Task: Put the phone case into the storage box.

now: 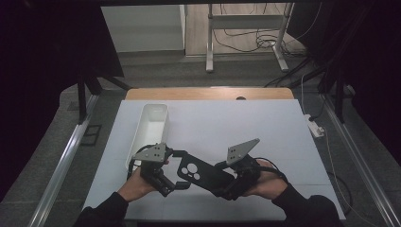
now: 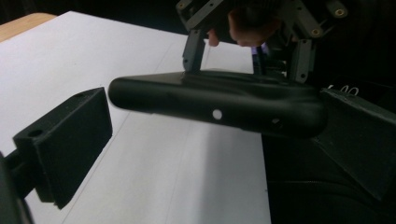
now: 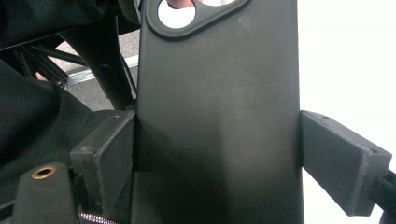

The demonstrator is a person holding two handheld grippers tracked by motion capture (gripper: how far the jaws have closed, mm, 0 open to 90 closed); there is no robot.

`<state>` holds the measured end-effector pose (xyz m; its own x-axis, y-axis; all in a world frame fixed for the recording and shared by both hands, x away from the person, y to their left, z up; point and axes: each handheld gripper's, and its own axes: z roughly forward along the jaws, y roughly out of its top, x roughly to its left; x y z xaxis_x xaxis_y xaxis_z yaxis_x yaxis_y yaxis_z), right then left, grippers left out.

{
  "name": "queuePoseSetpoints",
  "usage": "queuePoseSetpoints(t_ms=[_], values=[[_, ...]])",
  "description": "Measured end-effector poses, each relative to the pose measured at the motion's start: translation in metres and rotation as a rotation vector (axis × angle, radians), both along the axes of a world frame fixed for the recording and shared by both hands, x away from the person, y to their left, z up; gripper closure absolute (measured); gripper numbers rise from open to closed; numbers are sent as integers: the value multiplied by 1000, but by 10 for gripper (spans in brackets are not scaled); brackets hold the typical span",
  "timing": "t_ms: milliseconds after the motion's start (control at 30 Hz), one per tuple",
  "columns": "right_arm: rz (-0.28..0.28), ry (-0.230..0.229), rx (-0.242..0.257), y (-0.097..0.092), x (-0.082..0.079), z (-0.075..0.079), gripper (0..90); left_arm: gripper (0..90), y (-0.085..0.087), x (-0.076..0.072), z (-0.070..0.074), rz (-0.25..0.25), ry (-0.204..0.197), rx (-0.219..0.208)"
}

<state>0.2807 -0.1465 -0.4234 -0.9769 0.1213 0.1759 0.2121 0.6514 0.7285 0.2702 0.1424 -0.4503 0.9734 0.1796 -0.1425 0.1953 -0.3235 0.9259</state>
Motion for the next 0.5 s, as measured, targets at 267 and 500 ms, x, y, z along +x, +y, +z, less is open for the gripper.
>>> queuePoseSetpoints(t_ms=[267,500], values=[[26,-5,2,3,-2,-1,142,12,-2,0,-2,-45,12,-21],[40,1,5,5,-3,-2,141,33,-3,0,-3,-67,31,-42]])
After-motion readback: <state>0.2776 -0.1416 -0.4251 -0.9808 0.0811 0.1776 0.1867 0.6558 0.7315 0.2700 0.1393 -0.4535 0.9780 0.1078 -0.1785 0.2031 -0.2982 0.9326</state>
